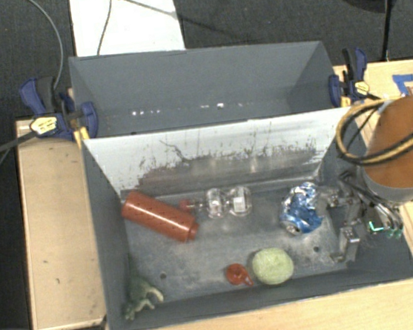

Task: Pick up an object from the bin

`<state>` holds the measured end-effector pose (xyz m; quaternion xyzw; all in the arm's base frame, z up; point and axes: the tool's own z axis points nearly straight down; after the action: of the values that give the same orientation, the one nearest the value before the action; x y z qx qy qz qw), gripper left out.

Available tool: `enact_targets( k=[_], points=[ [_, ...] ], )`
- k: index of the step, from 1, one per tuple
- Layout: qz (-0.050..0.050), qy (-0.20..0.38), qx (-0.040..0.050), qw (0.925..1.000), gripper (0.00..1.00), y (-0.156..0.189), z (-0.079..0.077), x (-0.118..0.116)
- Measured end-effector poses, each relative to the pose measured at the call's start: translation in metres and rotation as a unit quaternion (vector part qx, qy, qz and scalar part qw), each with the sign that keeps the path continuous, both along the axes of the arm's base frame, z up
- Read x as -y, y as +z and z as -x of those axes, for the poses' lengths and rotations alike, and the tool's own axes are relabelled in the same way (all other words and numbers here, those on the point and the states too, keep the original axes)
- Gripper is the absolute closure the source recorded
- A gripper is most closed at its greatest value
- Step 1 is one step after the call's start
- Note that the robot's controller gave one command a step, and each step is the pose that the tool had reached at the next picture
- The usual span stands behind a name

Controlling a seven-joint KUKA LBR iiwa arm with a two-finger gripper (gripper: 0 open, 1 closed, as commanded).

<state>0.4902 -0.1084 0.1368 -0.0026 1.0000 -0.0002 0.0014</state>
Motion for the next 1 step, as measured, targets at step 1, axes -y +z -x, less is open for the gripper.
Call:
enact_targets(
  k=[1],
  points=[
    [0.0,0.001,0.0,1.0,0.0,0.0,0.0,0.0]
  ],
)
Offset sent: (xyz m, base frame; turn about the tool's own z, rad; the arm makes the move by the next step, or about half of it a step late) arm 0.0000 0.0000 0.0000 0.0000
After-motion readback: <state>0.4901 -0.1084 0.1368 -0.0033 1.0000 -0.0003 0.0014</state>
